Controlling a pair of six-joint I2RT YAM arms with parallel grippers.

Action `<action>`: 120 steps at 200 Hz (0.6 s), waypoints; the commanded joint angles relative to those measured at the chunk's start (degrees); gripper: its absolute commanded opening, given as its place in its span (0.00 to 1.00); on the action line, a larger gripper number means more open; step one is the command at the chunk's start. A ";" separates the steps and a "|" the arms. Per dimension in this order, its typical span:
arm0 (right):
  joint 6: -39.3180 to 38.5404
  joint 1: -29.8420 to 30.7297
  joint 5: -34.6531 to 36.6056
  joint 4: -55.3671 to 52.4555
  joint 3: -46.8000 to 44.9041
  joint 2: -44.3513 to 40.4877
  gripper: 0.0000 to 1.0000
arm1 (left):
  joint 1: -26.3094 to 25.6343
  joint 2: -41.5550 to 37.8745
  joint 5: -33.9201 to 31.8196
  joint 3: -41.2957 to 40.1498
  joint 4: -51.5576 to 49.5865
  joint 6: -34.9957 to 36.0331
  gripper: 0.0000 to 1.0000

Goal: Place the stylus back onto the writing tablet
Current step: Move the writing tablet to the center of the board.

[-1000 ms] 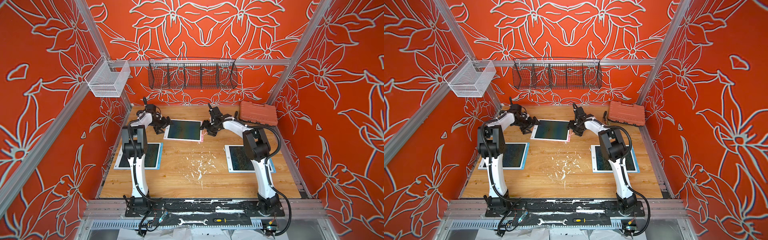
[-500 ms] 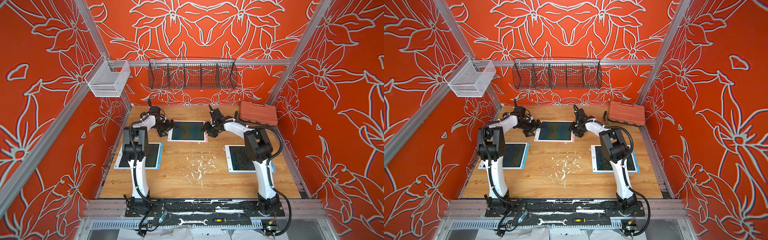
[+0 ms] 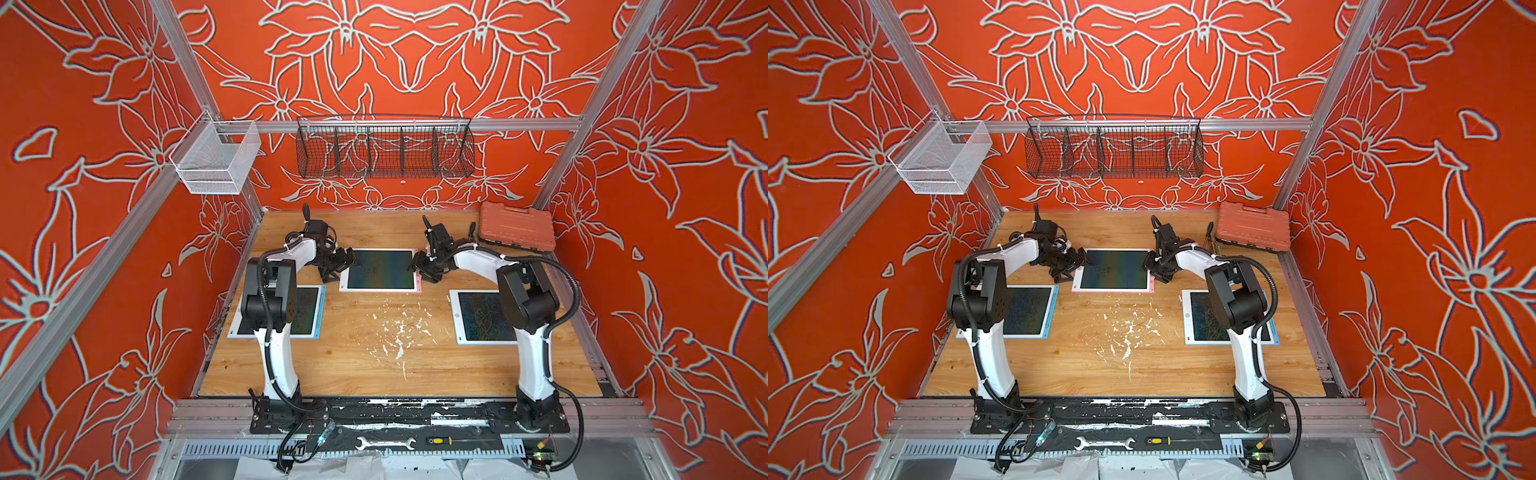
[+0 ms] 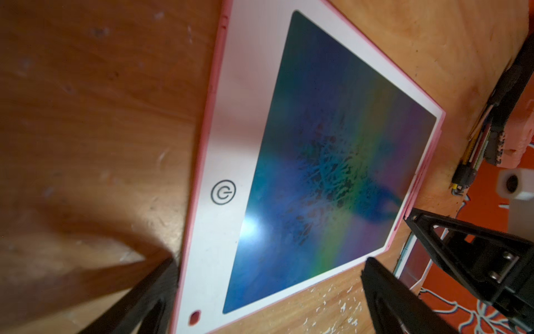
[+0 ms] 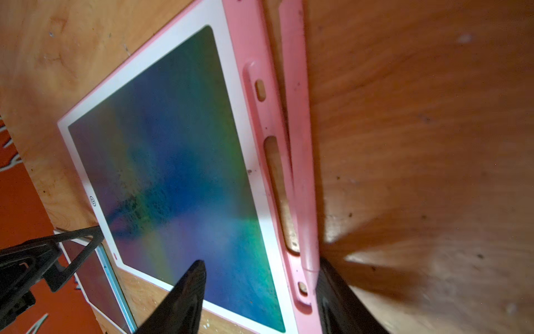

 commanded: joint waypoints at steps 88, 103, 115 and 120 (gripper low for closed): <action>0.13 2.15 1.59 -2.36 -14.61 -5.69 0.62 | -5.77 -11.50 -1.79 -16.84 1.80 -4.75 0.97; -0.04 2.49 1.90 -2.11 -16.25 -6.86 0.62 | -6.10 -12.83 -2.04 -19.00 2.48 -5.34 0.97; -0.38 2.94 2.18 -2.29 -17.34 -7.73 0.62 | -6.32 -13.82 -2.40 -20.39 2.79 -5.57 0.97; -0.53 3.06 2.21 -2.37 -17.84 -8.09 0.62 | -6.40 -14.33 -2.47 -20.91 2.89 -5.73 0.97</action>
